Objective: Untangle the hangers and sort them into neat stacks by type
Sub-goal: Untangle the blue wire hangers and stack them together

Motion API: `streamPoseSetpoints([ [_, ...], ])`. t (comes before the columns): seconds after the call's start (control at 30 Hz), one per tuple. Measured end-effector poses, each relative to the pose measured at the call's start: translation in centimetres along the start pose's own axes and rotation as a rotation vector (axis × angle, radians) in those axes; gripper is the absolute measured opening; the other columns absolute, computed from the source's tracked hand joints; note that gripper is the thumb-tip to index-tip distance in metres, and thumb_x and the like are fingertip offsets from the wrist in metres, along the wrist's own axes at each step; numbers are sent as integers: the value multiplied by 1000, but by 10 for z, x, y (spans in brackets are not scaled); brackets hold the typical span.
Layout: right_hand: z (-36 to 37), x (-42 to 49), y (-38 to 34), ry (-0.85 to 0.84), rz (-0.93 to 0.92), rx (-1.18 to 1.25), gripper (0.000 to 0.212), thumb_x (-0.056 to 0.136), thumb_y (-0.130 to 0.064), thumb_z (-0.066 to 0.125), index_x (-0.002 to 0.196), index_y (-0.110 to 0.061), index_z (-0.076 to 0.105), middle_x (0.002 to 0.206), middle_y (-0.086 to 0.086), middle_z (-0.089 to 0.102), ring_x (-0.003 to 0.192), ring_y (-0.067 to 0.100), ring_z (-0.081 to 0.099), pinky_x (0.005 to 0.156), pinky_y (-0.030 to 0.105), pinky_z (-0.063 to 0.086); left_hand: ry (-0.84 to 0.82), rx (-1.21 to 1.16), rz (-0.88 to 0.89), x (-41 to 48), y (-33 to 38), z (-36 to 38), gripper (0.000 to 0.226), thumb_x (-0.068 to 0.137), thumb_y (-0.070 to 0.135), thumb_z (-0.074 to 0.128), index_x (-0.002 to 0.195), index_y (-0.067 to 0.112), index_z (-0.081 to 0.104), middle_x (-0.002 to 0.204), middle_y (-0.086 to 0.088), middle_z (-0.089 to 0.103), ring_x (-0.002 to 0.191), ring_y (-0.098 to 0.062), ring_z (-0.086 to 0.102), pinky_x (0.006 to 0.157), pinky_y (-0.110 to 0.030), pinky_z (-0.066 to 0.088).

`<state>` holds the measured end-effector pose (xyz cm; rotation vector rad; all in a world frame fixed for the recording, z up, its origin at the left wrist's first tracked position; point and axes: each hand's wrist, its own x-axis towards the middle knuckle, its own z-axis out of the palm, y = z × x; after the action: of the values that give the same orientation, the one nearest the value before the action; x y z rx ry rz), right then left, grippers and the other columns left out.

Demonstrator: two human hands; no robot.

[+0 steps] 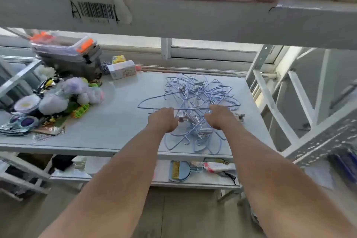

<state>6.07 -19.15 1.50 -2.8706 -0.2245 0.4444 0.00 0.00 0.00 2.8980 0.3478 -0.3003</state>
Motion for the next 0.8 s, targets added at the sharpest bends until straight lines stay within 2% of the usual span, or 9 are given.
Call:
streamPoseSetpoints([
  [0.17, 5, 25, -21, -28, -12, -46, 52, 94, -33, 43, 144, -19, 40, 149, 9, 43, 133, 30, 43, 107, 44, 39, -66, 31, 62, 35, -13, -1, 52, 96, 44, 42, 140, 16, 41, 142, -10, 44, 127, -32, 47, 98, -45, 42],
  [0.23, 9, 34, -24, -45, -20, -64, 54, 93, -32, 42, 146, -21, 37, 152, 6, 39, 137, 29, 39, 109, 47, 37, -113, 19, 93, 49, -14, 3, 55, 97, 43, 42, 144, 16, 36, 147, -8, 38, 131, -31, 44, 103, -47, 41],
  [0.33, 14, 46, -25, -97, -46, -144, 58, 95, -34, 39, 150, -20, 28, 157, 7, 28, 145, 29, 21, 112, 52, 30, -182, -6, 146, 61, -11, 11, 59, 97, 42, 42, 149, 17, 29, 152, -5, 31, 137, -28, 38, 109, -49, 35],
  [0.4, 18, 48, -22, -120, -41, -203, 57, 96, -36, 38, 149, -19, 28, 155, 12, 31, 144, 31, 23, 113, 53, 26, -218, -28, 167, 63, -5, 17, 62, 97, 42, 44, 151, 19, 25, 153, -6, 31, 138, -28, 36, 111, -47, 33],
  [0.53, 25, 55, -11, -44, -82, -226, 41, 97, -39, 41, 132, -20, 50, 136, 9, 54, 129, 31, 43, 104, 47, 37, -214, -63, 154, 68, 7, 26, 61, 97, 40, 48, 151, 21, 26, 151, -8, 36, 137, -28, 38, 110, -44, 34],
  [0.63, 29, 57, -3, -26, -122, -84, 28, 94, -41, 50, 108, -24, 67, 116, 7, 66, 111, 27, 57, 92, 38, 48, -140, -53, 153, 69, 16, 30, 43, 97, 38, 47, 137, 22, 48, 136, -12, 50, 123, -29, 50, 101, -41, 43],
  [0.7, 30, 58, 1, -16, -156, -44, 25, 91, -43, 55, 93, -23, 69, 103, 5, 69, 100, 25, 62, 86, 36, 52, -69, -50, 135, 68, 21, 31, 36, 96, 39, 47, 126, 21, 58, 126, -11, 56, 113, -29, 54, 94, -39, 47],
  [0.8, 31, 57, 5, 22, -175, -6, 32, 88, -43, 54, 72, -18, 65, 89, 6, 67, 91, 27, 61, 76, 32, 49, -8, -63, 108, 66, 24, 33, 36, 95, 43, 47, 124, 23, 59, 126, -8, 53, 115, -27, 53, 93, -39, 45],
])
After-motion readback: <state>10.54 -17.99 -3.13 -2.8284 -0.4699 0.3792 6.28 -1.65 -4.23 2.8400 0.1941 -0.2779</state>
